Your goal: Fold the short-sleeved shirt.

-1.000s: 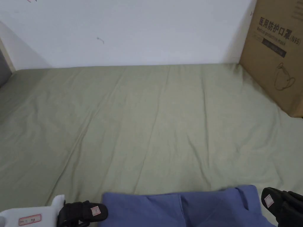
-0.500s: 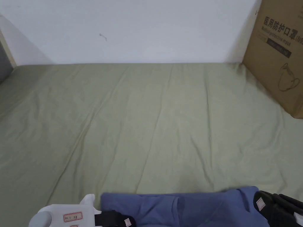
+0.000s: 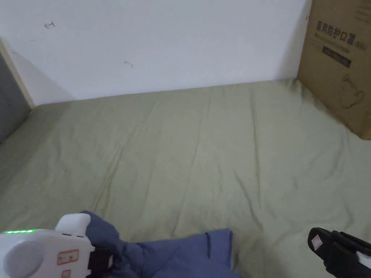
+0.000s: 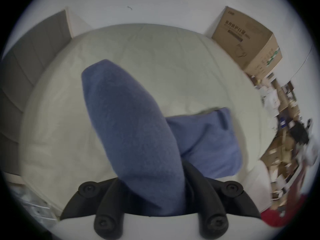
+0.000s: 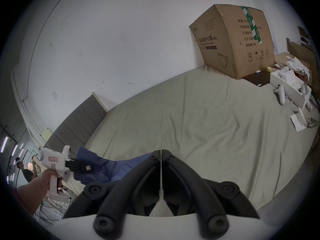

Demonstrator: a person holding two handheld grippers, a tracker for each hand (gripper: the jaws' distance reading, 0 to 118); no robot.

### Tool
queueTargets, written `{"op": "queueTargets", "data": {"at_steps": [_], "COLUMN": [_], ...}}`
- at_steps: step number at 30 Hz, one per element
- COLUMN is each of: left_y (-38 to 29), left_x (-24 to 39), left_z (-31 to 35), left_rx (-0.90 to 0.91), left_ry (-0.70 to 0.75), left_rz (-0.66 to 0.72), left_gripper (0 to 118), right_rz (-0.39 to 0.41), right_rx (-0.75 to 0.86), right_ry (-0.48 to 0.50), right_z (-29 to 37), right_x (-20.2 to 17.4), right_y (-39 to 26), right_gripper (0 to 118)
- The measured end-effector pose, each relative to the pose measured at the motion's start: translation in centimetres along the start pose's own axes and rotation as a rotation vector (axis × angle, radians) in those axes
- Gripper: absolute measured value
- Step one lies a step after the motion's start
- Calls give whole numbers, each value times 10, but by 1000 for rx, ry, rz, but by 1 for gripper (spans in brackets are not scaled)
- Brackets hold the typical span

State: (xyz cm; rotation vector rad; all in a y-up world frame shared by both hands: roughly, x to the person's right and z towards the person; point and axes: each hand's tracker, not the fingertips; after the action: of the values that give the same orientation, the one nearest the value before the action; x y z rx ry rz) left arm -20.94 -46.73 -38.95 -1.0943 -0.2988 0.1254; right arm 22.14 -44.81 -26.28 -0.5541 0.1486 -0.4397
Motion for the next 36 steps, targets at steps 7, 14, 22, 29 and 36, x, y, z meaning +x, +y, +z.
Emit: {"op": "queueTargets", "data": {"at_steps": [7,14,22,29,36], "left_y": [12,19,7,-8,-39], "left_x": [102,99,79,162,202], "left_z": [-88,-72,-35,-94,-137], "left_rx": [-109,-67,67,-4,-25], "left_ry": [-335,-431,-182,-188,-157], "left_rz": [57,55,-140,-379,-530], "left_gripper": [36,111,0,0,0], "right_rz": [-2,-18,-19,15,82], "right_rx": [28,22,19,16,-26], "right_ry": [-25,-32,-19,-26,-55], "right_z": [20,23,15,20,16], "right_x": [11,18,17,13,0], "right_y": [3,8,6,4,-2], "right_gripper": [1,1,1,1,1]}}
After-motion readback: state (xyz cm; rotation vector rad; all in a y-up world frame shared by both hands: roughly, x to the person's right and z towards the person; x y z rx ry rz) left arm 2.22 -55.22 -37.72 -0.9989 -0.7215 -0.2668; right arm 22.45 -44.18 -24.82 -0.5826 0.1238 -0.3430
